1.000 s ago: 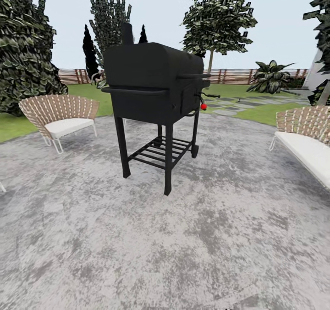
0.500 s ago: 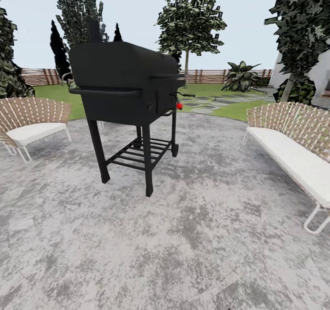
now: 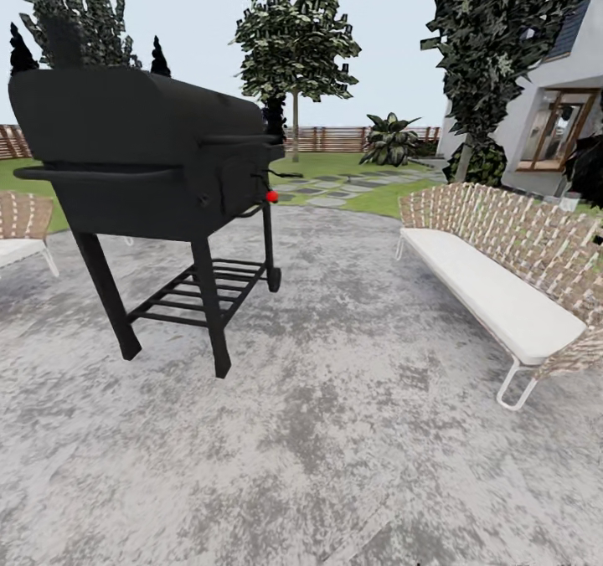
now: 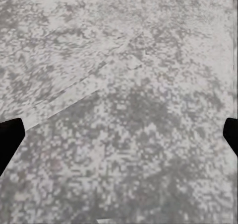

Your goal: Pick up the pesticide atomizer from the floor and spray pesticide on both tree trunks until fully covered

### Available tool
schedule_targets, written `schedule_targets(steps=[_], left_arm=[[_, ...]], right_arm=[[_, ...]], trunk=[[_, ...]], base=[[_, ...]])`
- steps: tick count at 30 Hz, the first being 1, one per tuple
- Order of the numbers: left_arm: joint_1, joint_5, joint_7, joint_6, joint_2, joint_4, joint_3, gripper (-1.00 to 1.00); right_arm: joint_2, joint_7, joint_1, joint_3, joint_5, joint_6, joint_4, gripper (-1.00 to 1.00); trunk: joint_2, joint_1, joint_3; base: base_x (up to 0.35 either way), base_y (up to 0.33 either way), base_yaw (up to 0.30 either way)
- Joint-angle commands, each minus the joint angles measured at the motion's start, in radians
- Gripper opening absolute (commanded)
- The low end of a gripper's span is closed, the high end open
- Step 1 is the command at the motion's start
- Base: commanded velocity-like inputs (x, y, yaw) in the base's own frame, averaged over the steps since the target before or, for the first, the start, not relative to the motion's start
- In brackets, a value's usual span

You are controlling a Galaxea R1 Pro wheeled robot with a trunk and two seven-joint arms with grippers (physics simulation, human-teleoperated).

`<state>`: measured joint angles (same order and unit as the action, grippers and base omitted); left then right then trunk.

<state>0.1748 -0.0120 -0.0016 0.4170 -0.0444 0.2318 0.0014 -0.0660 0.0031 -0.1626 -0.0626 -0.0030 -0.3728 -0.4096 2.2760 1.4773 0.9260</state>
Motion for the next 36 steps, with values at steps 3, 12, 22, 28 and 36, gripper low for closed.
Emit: schedule_targets(steps=[3,12,22,28,36], left_arm=[[-0.001,0.0,0.0,0.0,-0.001,0.0,0.0,1.0],[-0.001,0.0,0.0,0.0,-0.002,0.0,0.0,1.0],[0.0,0.0,0.0,-0.001,-0.003,0.0,0.0,1.0],[0.0,0.0,0.001,-0.001,-0.005,0.0,0.0,1.0],[-0.001,-0.001,0.003,-0.002,-0.008,0.0,0.0,1.0]], right_arm=[[0.0,-0.003,0.0,0.0,0.001,0.0,0.0,1.0],[0.001,0.002,0.0,0.003,0.001,0.0,0.0,1.0],[0.002,0.003,0.0,0.006,0.002,0.0,-0.001,1.0],[0.002,0.003,0.0,0.007,0.003,0.0,0.0,1.0],[0.007,0.003,0.0,0.01,0.006,-0.003,0.005,1.0]], trunk=[[0.0,0.0,0.0],[0.0,0.0,0.005],[0.0,0.0,0.02],[0.0,0.0,0.027],[0.0,0.0,0.028]], base=[[0.227,-0.198,-0.248],[0.235,-0.197,-0.024],[0.24,-0.195,-0.049],[0.24,-0.195,-0.038],[0.24,-0.195,-0.003]])
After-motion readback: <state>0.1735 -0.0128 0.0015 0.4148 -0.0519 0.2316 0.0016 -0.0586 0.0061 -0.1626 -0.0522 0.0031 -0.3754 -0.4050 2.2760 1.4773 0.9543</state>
